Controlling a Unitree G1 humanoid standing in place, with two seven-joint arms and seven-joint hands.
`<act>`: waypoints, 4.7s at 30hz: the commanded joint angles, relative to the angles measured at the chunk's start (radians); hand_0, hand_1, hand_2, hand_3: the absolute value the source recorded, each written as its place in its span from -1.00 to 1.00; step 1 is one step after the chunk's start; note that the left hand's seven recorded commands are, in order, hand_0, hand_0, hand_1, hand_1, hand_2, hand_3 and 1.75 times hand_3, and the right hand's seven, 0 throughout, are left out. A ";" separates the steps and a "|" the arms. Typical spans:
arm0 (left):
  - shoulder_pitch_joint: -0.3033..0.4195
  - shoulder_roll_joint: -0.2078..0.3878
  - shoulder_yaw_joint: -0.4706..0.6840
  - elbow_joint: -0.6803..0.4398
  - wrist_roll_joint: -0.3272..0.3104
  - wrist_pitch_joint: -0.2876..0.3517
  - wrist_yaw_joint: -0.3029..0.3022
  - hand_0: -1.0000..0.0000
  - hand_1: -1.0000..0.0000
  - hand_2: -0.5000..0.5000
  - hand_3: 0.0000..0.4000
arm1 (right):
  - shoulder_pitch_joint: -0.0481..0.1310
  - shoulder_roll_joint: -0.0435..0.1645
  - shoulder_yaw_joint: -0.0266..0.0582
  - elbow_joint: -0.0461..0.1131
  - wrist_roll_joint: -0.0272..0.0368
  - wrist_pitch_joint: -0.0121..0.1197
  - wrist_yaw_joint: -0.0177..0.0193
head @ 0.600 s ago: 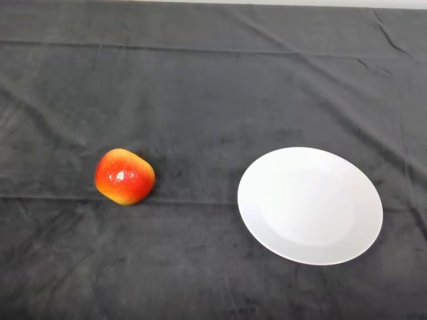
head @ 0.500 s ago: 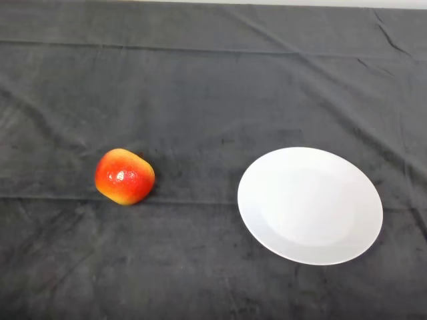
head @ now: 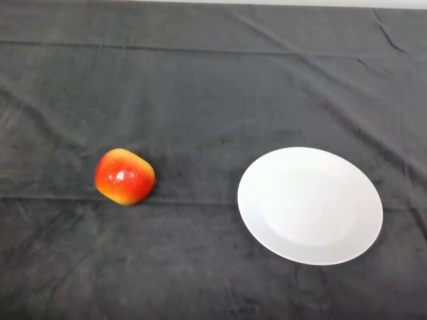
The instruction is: Move the apple to the plate
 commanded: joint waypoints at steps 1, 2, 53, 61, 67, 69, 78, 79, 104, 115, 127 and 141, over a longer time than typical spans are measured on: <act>0.012 -0.016 0.025 -0.056 0.022 -0.019 0.007 1.00 1.00 0.00 -1.00 | 0.074 0.044 0.0210 0.038 -0.0216 0.010 0.0141; 0.012 -0.017 0.025 -0.056 0.024 -0.019 0.007 1.00 1.00 0.00 -1.00 | 0.074 0.044 0.0209 0.038 -0.0216 0.010 0.0141; -0.084 -0.121 -0.155 -0.125 0.247 -0.101 -0.024 1.00 1.00 0.00 -1.00 | 0.077 0.044 0.0202 0.032 -0.0206 0.013 0.0149; -0.100 -0.154 -0.205 -0.141 0.291 -0.129 -0.059 1.00 1.00 0.00 -1.00 | 0.078 0.044 0.0198 0.029 -0.0203 0.014 0.0152; -0.109 -0.186 -0.241 -0.149 0.323 -0.150 -0.078 1.00 1.00 0.00 -1.00 | 0.079 0.044 0.0195 0.028 -0.0200 0.015 0.0155; -0.114 -0.199 -0.256 -0.152 0.335 -0.157 -0.083 1.00 1.00 0.00 -1.00 | 0.079 0.044 0.0194 0.027 -0.0199 0.016 0.0156; -0.130 -0.249 -0.314 -0.164 0.379 -0.186 -0.122 1.00 1.00 0.00 -1.00 | 0.081 0.044 0.0190 0.025 -0.0195 0.017 0.0160; -0.131 -0.253 -0.319 -0.165 0.382 -0.189 -0.126 1.00 1.00 0.00 -1.00 | 0.081 0.044 0.0190 0.024 -0.0195 0.017 0.0160; -0.146 -0.393 -0.500 -0.169 0.495 -0.293 -0.212 1.00 1.00 0.00 -1.00 | 0.083 0.044 0.0181 0.020 -0.0190 0.020 0.0169; -0.157 -0.423 -0.604 -0.146 0.559 -0.292 -0.226 1.00 1.00 0.00 -1.00 | 0.083 0.044 0.0179 0.019 -0.0190 0.020 0.0171; -0.169 -0.431 -0.696 -0.121 0.609 -0.259 -0.229 -1.00 -0.56 -0.22 1.00 | 0.083 0.044 0.0177 0.019 -0.0191 0.020 0.0172; -0.265 -0.422 -0.744 -0.119 0.632 -0.198 -0.245 -1.00 -0.89 -0.05 1.00 | 0.083 0.044 0.0177 0.020 -0.0193 0.020 0.0172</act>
